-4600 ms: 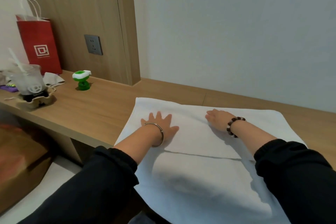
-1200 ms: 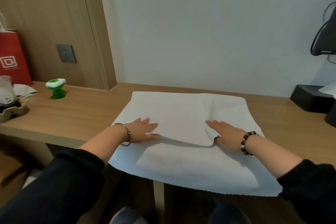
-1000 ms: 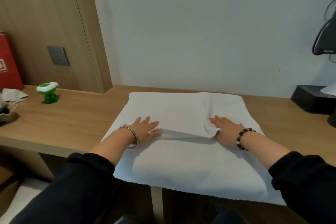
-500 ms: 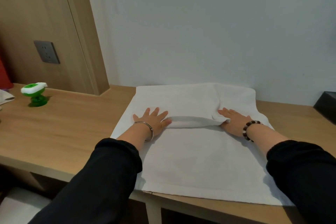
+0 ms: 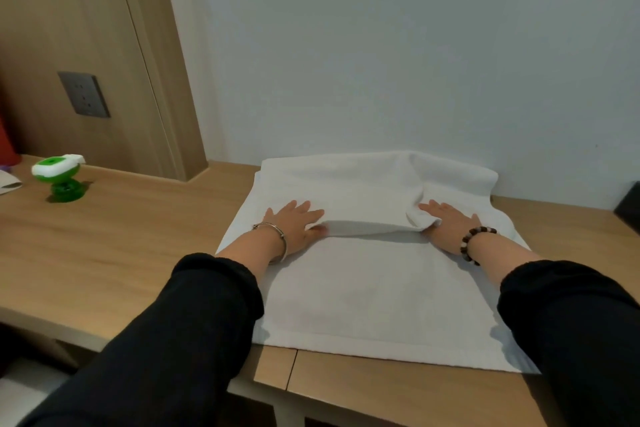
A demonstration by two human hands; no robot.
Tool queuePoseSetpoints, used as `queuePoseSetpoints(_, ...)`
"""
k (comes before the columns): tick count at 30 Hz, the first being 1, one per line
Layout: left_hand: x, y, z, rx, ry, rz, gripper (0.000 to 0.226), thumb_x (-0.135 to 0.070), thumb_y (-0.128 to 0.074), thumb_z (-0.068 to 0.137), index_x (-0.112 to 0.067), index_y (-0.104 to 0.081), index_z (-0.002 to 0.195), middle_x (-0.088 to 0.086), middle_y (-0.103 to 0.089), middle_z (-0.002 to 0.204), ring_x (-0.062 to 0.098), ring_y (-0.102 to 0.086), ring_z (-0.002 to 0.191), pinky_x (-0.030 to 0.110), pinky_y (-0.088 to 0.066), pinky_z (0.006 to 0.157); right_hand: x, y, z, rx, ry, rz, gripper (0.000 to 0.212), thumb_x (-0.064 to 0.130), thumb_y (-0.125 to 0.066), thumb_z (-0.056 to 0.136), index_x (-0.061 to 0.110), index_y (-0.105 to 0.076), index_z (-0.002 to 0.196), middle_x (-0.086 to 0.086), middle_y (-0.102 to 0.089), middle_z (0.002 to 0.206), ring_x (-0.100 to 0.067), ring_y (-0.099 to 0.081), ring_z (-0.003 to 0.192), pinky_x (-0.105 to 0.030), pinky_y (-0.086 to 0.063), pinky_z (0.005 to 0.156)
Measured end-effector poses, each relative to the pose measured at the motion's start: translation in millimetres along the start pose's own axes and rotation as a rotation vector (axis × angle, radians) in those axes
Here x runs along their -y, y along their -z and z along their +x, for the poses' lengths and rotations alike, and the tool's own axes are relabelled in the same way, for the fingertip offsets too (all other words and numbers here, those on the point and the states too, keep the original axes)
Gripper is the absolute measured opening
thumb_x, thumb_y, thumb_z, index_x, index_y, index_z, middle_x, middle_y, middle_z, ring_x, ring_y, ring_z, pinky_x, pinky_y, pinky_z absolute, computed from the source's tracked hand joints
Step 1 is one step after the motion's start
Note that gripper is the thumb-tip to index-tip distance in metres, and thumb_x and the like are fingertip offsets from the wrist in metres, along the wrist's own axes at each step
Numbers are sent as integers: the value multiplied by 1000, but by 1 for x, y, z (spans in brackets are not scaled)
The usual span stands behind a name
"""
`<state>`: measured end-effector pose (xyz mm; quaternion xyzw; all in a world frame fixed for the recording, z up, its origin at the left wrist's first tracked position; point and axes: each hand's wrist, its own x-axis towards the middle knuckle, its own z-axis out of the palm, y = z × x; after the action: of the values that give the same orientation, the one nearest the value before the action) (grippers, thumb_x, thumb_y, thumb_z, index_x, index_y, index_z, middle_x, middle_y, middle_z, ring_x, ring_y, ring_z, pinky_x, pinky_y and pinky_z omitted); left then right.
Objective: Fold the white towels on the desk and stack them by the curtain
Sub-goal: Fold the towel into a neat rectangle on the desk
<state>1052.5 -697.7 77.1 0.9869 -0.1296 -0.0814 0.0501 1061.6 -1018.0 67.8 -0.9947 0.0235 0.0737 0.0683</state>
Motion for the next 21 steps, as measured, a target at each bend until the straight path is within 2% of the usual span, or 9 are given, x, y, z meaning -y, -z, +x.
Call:
queuePoseSetpoints(2, 6, 2, -9, -20, -42, -27, 48, -32, -35, 101, -39, -24, 147, -9, -13, 159, 14, -6, 147, 45, -6, 117, 5, 2, -9, -75, -25, -14, 47, 36, -30, 98, 31, -33, 144, 3, -32, 151, -21, -29, 138, -55, -19, 112)
queuePoseSetpoints(4, 9, 8, -20, -100, -51, -44, 57, -10, -43, 94, -36, -34, 144, -7, -27, 155, 14, -20, 144, 36, -13, 117, 9, 6, -25, -259, -42, -37, 35, 25, -35, 95, 26, -50, 127, -1, -52, 133, -26, -49, 120, -47, -32, 105)
queuePoseSetpoints(6, 8, 18, -32, -226, -50, -67, 64, 2, -44, 87, -32, -41, 141, -6, -39, 149, 16, -33, 138, 30, -22, 113, 12, 18, -38, -432, -77, -16, 33, 9, -38, 92, 19, -56, 117, -6, -59, 121, -29, -56, 106, -42, -39, 97)
queuePoseSetpoints(8, 6, 33, -39, -360, -43, -78, 69, 10, -37, 84, -30, -44, 139, -5, -45, 145, 18, -42, 132, 29, -30, 108, 17, 35, -47, -566, -104, 23, 33, -3, -38, 87, 14, -59, 106, -10, -61, 107, -31, -58, 94, -41, -43, 89)
queuePoseSetpoints(11, 3, 54, -52, -564, -22, -127, 71, 15, -34, 81, -28, -51, 135, -4, -51, 139, 22, -48, 125, 33, -38, 103, 29, 61, -63, -686, -81, 32, 30, -8, -39, 83, 12, -59, 92, -10, -57, 89, -30, -55, 80, -39, -43, 78)
queuePoseSetpoints(14, 1, 65, -68, -658, -49, -117, 68, 17, -37, 79, -23, -56, 130, 0, -56, 134, 27, -53, 118, 35, -41, 98, 35, 75, -81, -758, -53, -5, 29, -11, -40, 80, 15, -54, 76, -8, -50, 77, -28, -50, 71, -37, -38, 73)
queuePoseSetpoints(17, 0, 66, -88, -747, -137, -100, 63, 20, -40, 75, -15, -63, 122, 5, -61, 126, 31, -57, 111, 33, -41, 89, 40, 80, -102, -829, -53, -2, 31, -14, -42, 75, 14, -56, 76, -7, -50, 78, -25, -44, 72, -39, -36, 79)
queuePoseSetpoints(21, -3, 62, -122, -869, -219, -126, 61, 25, -40, 67, -6, -68, 112, 13, -65, 117, 37, -60, 100, 40, -46, 83, 43, 74, -134, -929, -17, 67, 30, -16, -43, 71, 11, -54, 77, -13, -56, 88, -33, -51, 84, -42, -36, 81)
